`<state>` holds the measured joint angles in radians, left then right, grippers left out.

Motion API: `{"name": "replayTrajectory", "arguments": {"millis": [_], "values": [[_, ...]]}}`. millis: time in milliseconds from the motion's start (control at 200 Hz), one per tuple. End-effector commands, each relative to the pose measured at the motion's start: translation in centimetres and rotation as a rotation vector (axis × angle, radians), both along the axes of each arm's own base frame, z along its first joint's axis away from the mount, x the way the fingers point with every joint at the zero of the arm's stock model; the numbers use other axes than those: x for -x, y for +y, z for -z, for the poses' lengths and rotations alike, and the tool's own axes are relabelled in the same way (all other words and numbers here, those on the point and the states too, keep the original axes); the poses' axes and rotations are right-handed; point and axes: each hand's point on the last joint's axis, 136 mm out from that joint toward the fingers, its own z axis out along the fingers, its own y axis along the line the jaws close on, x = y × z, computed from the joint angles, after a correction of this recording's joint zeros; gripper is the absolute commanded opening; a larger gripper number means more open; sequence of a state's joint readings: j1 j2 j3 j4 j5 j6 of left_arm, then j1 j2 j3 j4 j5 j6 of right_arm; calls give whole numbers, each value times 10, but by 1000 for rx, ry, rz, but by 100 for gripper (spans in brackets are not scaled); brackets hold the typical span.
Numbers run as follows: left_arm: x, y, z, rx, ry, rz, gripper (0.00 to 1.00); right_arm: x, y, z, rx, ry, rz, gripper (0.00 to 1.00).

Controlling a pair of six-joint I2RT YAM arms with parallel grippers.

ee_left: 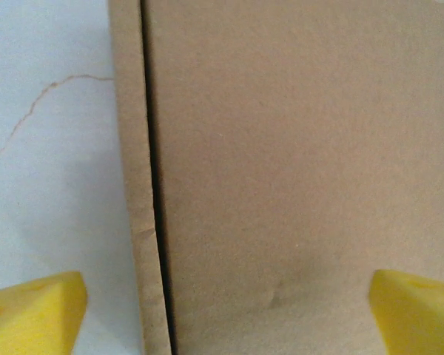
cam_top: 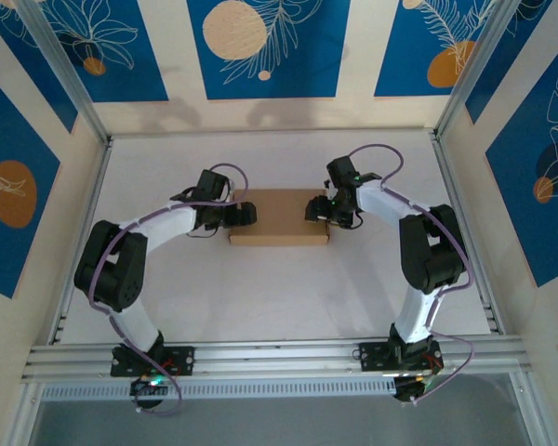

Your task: Fold the paper box

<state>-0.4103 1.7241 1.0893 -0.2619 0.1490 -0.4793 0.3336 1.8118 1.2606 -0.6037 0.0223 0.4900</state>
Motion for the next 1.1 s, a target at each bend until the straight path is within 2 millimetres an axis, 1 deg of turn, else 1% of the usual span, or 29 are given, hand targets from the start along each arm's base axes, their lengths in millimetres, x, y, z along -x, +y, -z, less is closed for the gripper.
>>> {"name": "replayTrajectory", "arguments": {"millis": [0,40,70,80,90,160,185,250,255,265,305,345,395,405,440,495,560,610,675,755,780,800,815,890,960,990,1035,1060,1090], "values": [[-7,13,-36,-13,-68,-23,100,-3,-13,-30,-20,-52,24,80],[-7,20,-45,-23,-83,-35,100,-5,-19,-43,-19,-85,29,84],[-6,26,-53,-33,-100,-42,100,-6,-22,-53,-16,-112,25,91],[-6,28,-56,-37,-106,-44,100,-7,-23,-56,-13,-119,24,97],[-5,30,-59,-43,-112,-46,100,-7,-24,-60,-11,-131,21,100],[-2,47,-88,-70,-197,-62,100,-5,-25,-93,-3,-227,-27,100],[0,52,-104,-73,-260,-61,100,-3,-25,-104,-4,-268,-40,100],[8,64,-141,-91,-443,-52,100,8,-25,-142,-44,-403,-56,100],[8,64,-142,-94,-454,-50,100,8,-25,-142,-44,-403,-56,100],[9,66,-152,-92,-492,-51,100,10,-25,-149,-57,-431,-56,100],[15,76,-169,-123,-601,-54,100,16,-27,-167,-82,-506,-55,99],[18,91,-183,-183,-698,-93,100,20,-33,-183,-75,-577,-33,99],[20,110,-190,-274,-794,-137,100,21,-45,-196,-43,-668,1,100],[21,112,-189,-297,-811,-136,100,21,-45,-195,-42,-674,0,100],[21,121,-188,-373,-864,-134,100,21,-47,-206,-40,-775,-38,100],[18,140,-173,-484,-854,-157,100,22,-48,-210,-25,-884,-111,99],[12,163,-143,-540,-739,-192,100,23,-58,-202,43,-956,-133,99],[9,173,-118,-523,-658,-191,100,22,-68,-193,98,-1006,-132,100],[5,184,-91,-478,-609,-209,100,22,-72,-178,149,-1091,-167,99],[1,191,-62,-409,-614,-240,100,18,-84,-150,186,-1161,-136,100],[-1,195,-57,-395,-626,-268,100,16,-91,-139,197,-1153,-108,100],[-1,199,-49,-385,-622,-296,100,14,-97,-132,203,-1151,-86,99],[-3,201,-49,-366,-643,-323,100,13,-101,-125,206,-1138,-72,99],[-7,199,-29,-347,-639,-293,100,7,-121,-97,193,-1073,32,99],[-12,187,-31,-349,-684,-193,100,5,-124,-81,182,-1100,23,99],[-14,182,-38,-343,-760,-168,100,5,-123,-76,179,-1117,8,100],[-11,191,-28,-354,-755,-220,100,2,-125,-70,173,-1137,4,100],[-7,197,-27,-362,-788,-267,100,0,-128,-64,161,-1122,15,100],[-2,200,-21,-361,-818,-290,100,-2,-131,-58,144,-1111,28,100]]}}
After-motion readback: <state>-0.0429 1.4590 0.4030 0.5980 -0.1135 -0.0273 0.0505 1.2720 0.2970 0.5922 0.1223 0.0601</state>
